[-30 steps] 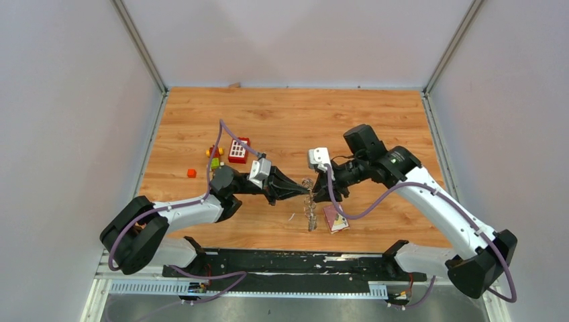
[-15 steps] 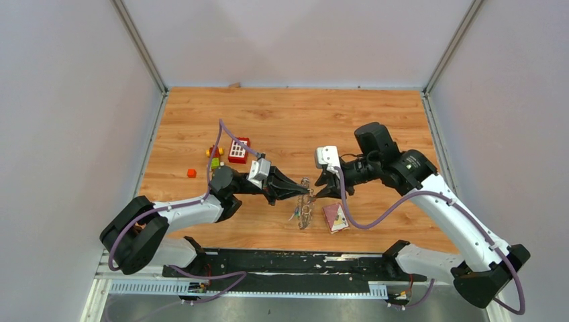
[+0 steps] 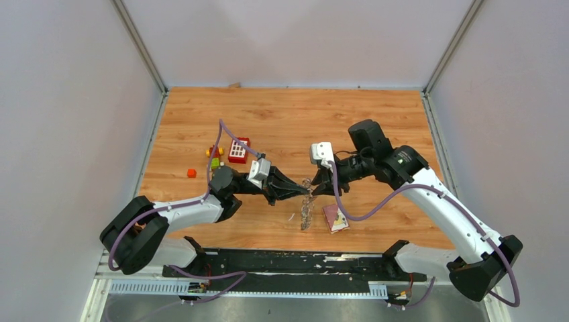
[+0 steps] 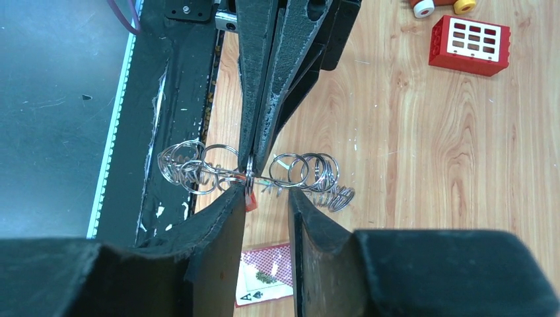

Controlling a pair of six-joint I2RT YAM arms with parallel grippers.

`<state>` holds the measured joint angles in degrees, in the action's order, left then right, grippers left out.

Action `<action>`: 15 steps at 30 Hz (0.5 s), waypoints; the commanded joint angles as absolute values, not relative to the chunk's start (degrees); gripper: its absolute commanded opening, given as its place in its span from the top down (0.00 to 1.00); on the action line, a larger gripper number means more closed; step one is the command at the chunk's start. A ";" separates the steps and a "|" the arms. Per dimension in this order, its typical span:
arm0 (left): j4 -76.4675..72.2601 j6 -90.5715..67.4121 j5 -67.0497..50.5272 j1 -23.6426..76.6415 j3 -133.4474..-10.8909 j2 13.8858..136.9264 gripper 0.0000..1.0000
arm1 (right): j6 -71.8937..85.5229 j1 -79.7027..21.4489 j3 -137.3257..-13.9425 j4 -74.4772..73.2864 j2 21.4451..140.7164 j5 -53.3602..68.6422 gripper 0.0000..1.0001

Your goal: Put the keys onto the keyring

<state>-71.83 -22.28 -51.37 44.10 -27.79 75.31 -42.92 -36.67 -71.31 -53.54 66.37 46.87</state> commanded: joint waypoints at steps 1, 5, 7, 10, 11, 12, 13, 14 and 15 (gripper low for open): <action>-75.32 -22.59 -50.99 44.12 -28.72 73.26 1.00 | -42.04 -36.54 -72.72 -50.96 66.39 49.66 0.70; -75.28 -22.59 -50.78 44.05 -28.82 73.28 1.00 | -41.72 -36.50 -71.84 -50.18 66.44 50.26 0.73; -75.23 -22.59 -50.73 44.10 -28.78 73.29 1.00 | -41.66 -36.50 -71.49 -49.83 66.52 50.55 0.76; -75.19 -22.61 -50.73 44.05 -28.74 73.38 1.00 | -41.57 -36.49 -70.83 -49.34 66.49 50.70 0.82; -75.23 -22.67 -50.78 44.06 -28.74 73.38 1.00 | -41.65 -36.48 -70.64 -49.20 66.44 50.63 0.83; -75.20 -22.67 -50.80 44.06 -28.74 73.29 1.00 | -41.68 -36.52 -70.52 -49.14 66.32 50.63 0.84; -75.15 -22.68 -50.73 44.07 -28.74 73.31 1.00 | -41.64 -36.50 -70.39 -49.06 66.28 50.75 0.85; -75.21 -22.68 -50.72 44.08 -28.74 73.42 1.00 | -41.59 -36.49 -70.23 -48.99 66.31 50.90 0.86; -75.28 -22.59 -50.71 44.12 -28.74 73.40 1.00 | -41.64 -36.54 -70.18 -48.88 66.29 51.03 0.87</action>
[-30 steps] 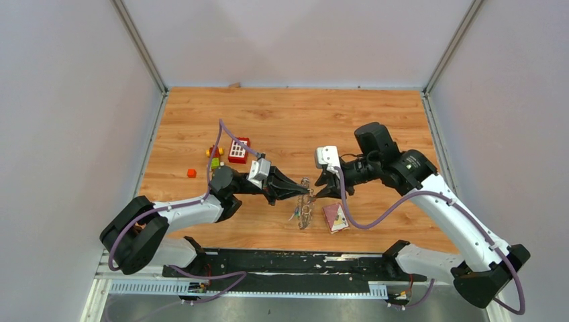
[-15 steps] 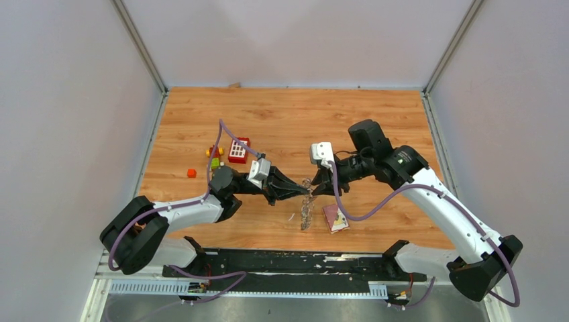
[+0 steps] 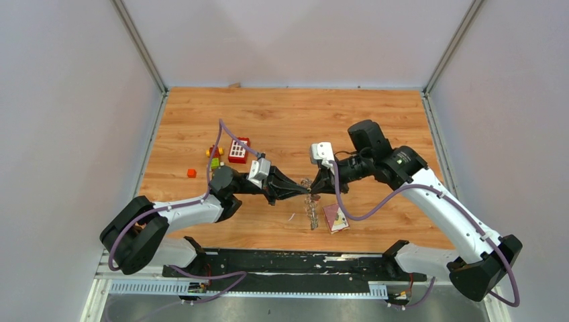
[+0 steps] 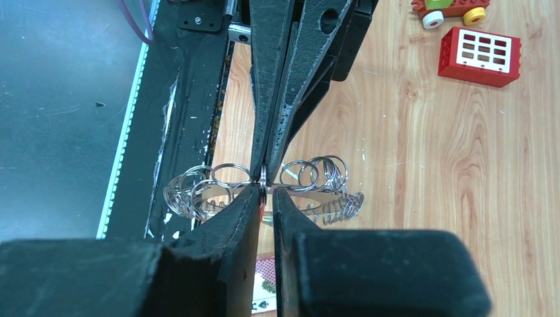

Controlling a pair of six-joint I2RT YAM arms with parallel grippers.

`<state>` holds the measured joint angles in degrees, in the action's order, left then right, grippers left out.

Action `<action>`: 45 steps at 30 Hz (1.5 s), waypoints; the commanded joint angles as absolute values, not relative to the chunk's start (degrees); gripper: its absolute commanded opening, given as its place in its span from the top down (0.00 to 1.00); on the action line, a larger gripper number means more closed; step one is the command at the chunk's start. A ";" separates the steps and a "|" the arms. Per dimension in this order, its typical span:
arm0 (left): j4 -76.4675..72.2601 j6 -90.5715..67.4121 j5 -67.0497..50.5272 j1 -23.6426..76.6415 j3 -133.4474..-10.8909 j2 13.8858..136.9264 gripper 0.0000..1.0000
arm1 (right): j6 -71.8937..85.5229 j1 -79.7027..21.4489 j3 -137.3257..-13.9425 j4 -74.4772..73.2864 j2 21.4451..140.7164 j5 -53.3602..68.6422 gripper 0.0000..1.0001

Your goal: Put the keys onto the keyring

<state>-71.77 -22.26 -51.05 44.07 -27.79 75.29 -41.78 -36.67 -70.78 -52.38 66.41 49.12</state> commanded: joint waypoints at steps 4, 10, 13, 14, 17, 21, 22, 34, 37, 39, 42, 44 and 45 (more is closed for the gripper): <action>-75.13 -22.44 -50.64 44.04 -28.64 73.45 1.00 | -41.91 -36.49 -70.11 -48.89 66.38 51.63 1.00; -73.83 -20.65 -49.82 44.03 -28.34 73.00 1.00 | -43.40 -36.50 -71.76 -50.58 65.98 47.73 1.00; -71.79 -18.01 -49.74 43.90 -28.54 72.23 0.89 | -44.58 -36.86 -73.31 -52.91 65.72 43.84 1.00; -70.28 -16.59 -49.56 43.82 -28.70 71.62 0.81 | -45.15 -37.35 -74.42 -54.34 65.93 41.89 1.00; -62.40 -11.80 -48.46 43.37 -29.96 69.96 0.64 | -46.40 -39.94 -79.05 -60.85 67.61 34.94 1.00; -55.79 -7.89 -48.69 43.15 -32.46 69.46 0.48 | -46.69 -42.77 -83.02 -66.82 70.48 29.11 1.00; -53.63 -6.67 -49.15 43.15 -33.19 69.77 0.46 | -46.59 -43.35 -83.63 -67.63 71.49 28.13 1.00; -52.65 -3.56 -51.13 43.16 -33.83 73.45 0.57 | -46.25 -47.98 -92.64 -74.28 79.96 19.53 1.00; -53.63 -3.46 -50.69 43.26 -32.97 74.10 0.62 | -46.00 -48.22 -93.35 -74.38 80.37 19.65 1.00; -55.62 -4.70 -50.75 43.25 -32.79 74.81 0.66 | -45.76 -48.38 -93.50 -74.36 80.63 19.77 1.00; -56.01 -5.06 -51.36 43.41 -33.07 75.38 0.69 | -45.64 -48.41 -93.51 -74.37 80.86 19.52 1.00; -56.34 -4.48 -51.74 43.58 -32.64 75.47 0.69 | -45.50 -48.42 -93.34 -74.11 80.67 19.91 1.00; -56.71 -4.34 -51.78 43.71 -32.24 75.57 0.69 | -45.41 -48.39 -93.11 -73.80 80.54 20.25 1.00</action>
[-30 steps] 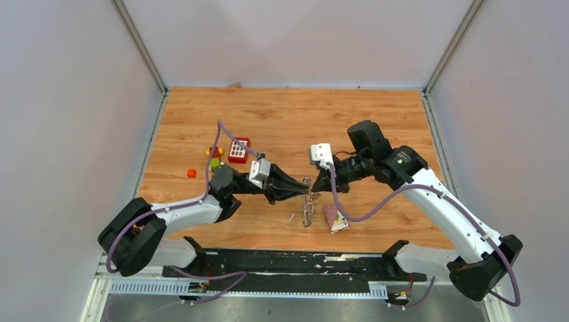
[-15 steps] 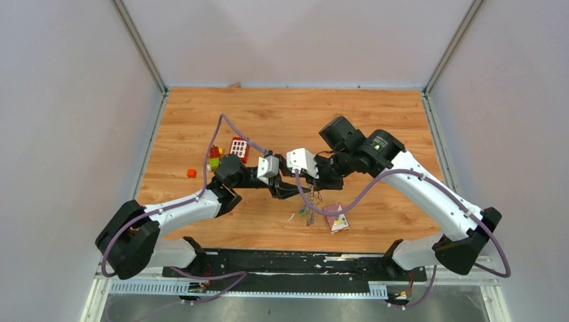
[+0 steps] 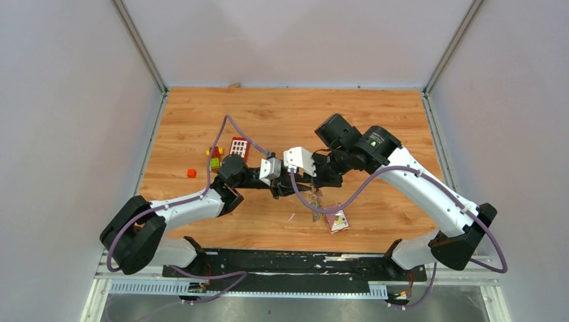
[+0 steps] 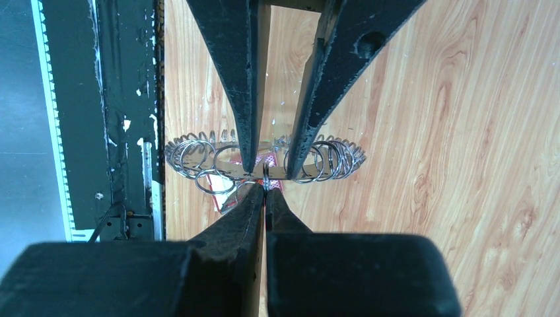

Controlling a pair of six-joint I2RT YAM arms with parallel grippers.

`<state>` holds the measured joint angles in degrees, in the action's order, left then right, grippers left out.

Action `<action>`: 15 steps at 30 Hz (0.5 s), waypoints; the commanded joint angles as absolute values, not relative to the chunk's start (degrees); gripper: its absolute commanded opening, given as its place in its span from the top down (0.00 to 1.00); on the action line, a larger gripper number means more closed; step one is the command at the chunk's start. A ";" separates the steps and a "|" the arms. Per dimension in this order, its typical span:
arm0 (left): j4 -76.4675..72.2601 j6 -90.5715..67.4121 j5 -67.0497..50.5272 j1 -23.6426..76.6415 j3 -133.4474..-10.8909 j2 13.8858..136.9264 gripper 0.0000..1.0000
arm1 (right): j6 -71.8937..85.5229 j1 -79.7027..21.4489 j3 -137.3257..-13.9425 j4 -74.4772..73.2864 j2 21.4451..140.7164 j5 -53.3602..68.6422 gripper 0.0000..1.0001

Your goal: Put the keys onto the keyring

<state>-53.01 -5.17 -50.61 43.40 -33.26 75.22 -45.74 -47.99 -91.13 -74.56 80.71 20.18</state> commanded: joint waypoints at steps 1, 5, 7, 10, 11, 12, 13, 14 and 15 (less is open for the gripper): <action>-57.15 -4.29 -51.48 43.78 -32.06 75.62 0.69 | -45.32 -48.42 -92.89 -73.51 80.30 20.67 1.00; -57.82 -4.74 -51.16 44.16 -32.15 75.88 0.70 | -44.82 -48.43 -91.91 -72.18 79.80 21.67 1.00; -57.83 -4.83 -51.03 44.33 -32.26 76.01 0.70 | -44.67 -48.40 -91.56 -71.84 79.80 22.00 1.00; -58.04 -4.82 -50.86 44.51 -32.32 76.19 0.72 | -44.47 -48.42 -91.25 -71.55 79.81 22.31 1.00; -58.20 -4.90 -50.87 44.62 -32.34 76.24 0.72 | -44.40 -48.38 -91.23 -71.47 79.84 22.32 1.00; -58.31 -4.99 -50.79 44.64 -32.32 76.35 0.73 | -44.39 -48.42 -91.15 -71.38 79.78 22.42 1.00; -58.50 -5.19 -50.72 44.75 -32.25 76.35 0.74 | -44.36 -48.43 -90.98 -71.25 79.72 22.41 1.00; -58.86 -5.38 -50.64 44.74 -32.27 76.30 0.76 | -44.31 -48.43 -90.90 -71.20 79.72 22.54 1.00; -58.92 -5.44 -50.65 44.74 -32.35 76.31 0.77 | -44.31 -48.43 -90.80 -71.13 79.72 22.55 1.00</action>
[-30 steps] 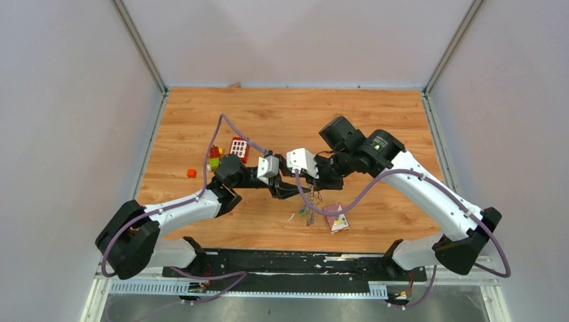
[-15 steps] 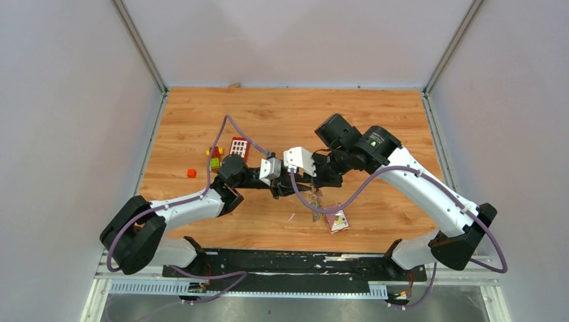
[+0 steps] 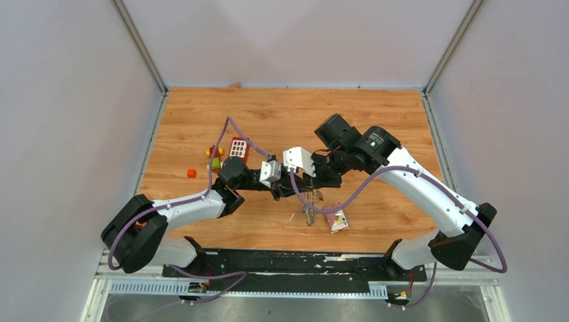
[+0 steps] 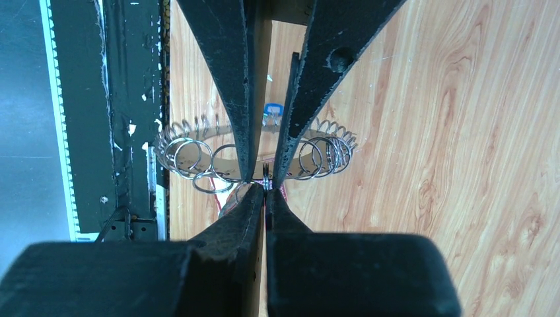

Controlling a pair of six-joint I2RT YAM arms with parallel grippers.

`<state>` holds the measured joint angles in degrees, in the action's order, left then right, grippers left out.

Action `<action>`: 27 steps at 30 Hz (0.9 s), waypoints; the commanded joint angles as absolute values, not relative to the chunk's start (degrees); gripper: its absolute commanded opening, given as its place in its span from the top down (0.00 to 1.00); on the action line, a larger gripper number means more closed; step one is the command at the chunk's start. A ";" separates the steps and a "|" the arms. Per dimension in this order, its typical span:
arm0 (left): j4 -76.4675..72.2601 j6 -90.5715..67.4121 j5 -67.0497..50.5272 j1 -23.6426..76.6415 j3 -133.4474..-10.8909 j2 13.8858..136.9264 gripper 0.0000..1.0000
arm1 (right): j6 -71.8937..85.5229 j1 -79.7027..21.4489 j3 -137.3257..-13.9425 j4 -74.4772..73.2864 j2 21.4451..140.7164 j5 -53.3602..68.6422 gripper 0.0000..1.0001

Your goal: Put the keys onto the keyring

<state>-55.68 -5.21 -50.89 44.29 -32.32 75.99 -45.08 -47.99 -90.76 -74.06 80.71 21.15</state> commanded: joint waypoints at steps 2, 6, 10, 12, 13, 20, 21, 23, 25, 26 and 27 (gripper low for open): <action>-58.69 -5.54 -50.53 44.74 -32.56 76.22 0.81 | -44.18 -48.42 -90.79 -71.07 79.64 22.59 1.00; -57.62 -5.19 -50.49 44.74 -32.65 76.13 0.94 | -44.12 -48.43 -90.75 -70.93 79.52 22.69 1.00; -57.79 -6.05 -50.01 44.74 -32.66 76.04 1.00 | -43.97 -48.43 -90.19 -70.46 79.29 22.61 1.00; -58.14 -7.00 -49.23 44.75 -32.28 75.57 1.00 | -43.59 -48.45 -89.83 -69.99 79.00 21.99 1.00; -58.53 -7.48 -48.69 44.74 -31.98 75.24 1.00 | -43.44 -48.40 -89.57 -69.80 78.70 21.70 0.99; -67.55 -13.37 -46.70 43.94 -28.86 73.37 1.00 | -42.83 -46.31 -87.88 -67.86 75.32 23.56 0.64; -68.73 -14.11 -46.52 43.87 -28.62 73.27 1.00 | -42.59 -45.65 -87.48 -67.35 74.64 24.02 0.57; -69.91 -14.92 -46.00 43.77 -28.33 72.79 1.00 | -42.08 -43.65 -86.25 -66.03 72.83 25.68 0.51; -70.73 -15.34 -45.55 43.64 -27.94 72.54 1.00 | -41.66 -41.42 -84.44 -64.14 70.62 28.61 0.49; -71.35 -15.77 -45.42 43.60 -27.73 72.44 1.00 | -41.41 -40.15 -83.16 -62.98 69.48 31.52 0.49; -72.05 -16.37 -45.44 43.53 -27.62 72.42 1.00 | -41.13 -38.89 -81.93 -61.68 68.41 33.80 0.48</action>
